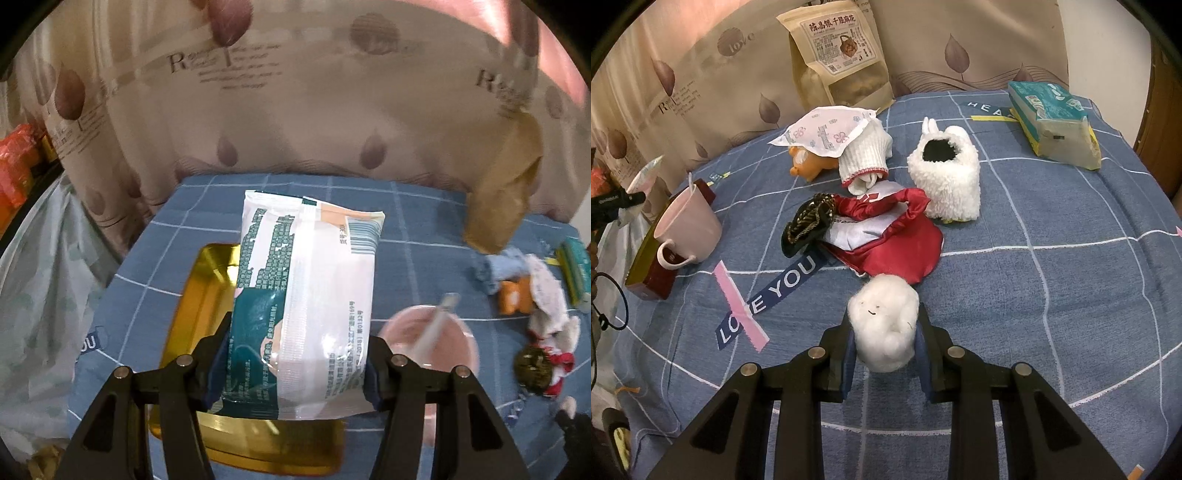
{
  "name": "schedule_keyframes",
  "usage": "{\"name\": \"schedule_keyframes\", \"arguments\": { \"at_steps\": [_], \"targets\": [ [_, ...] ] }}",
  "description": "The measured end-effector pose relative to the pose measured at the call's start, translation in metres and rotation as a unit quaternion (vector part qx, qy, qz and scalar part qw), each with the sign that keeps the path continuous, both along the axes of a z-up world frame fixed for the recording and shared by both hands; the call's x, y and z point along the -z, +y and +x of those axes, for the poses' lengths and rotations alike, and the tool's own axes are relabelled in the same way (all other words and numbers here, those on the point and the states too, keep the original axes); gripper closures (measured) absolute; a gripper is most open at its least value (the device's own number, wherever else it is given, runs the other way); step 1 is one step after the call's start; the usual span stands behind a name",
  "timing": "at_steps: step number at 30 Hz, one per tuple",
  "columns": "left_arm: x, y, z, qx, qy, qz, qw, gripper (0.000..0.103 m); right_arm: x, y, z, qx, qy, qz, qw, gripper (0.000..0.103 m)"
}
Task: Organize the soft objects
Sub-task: 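Lift the snack packet with the left tool and carry it over the tin tray, then lower the packet into the tin tray and open the left tool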
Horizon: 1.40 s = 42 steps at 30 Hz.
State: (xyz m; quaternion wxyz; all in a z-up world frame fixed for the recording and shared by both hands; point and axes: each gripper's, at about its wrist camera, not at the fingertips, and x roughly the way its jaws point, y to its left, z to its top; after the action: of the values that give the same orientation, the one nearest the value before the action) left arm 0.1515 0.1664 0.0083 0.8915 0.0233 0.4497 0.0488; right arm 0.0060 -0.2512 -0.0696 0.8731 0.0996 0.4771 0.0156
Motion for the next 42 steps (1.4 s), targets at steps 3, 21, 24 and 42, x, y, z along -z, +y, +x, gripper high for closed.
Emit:
{"name": "schedule_keyframes", "arguments": {
  "at_steps": [3,21,24,42],
  "targets": [
    [0.013,0.015,0.007,-0.014,0.013,0.006,0.9998,0.044,0.000,0.001,0.000,0.000,-0.001,-0.004,1.000,0.077],
    [0.078,0.056,0.047,-0.035,0.084,0.015,0.9957,0.044,-0.006,0.013,0.000,-0.008,-0.014,-0.038,0.999,0.077],
    [0.083,0.059,0.049,-0.037,0.093,0.020,0.9948,0.043,-0.007,0.014,0.001,-0.007,-0.016,-0.043,0.999,0.077],
    [0.093,0.070,0.059,-0.041,0.103,0.018,0.9937,0.034,-0.011,0.022,0.001,-0.009,-0.020,-0.060,0.998,0.077]
  ]
}}
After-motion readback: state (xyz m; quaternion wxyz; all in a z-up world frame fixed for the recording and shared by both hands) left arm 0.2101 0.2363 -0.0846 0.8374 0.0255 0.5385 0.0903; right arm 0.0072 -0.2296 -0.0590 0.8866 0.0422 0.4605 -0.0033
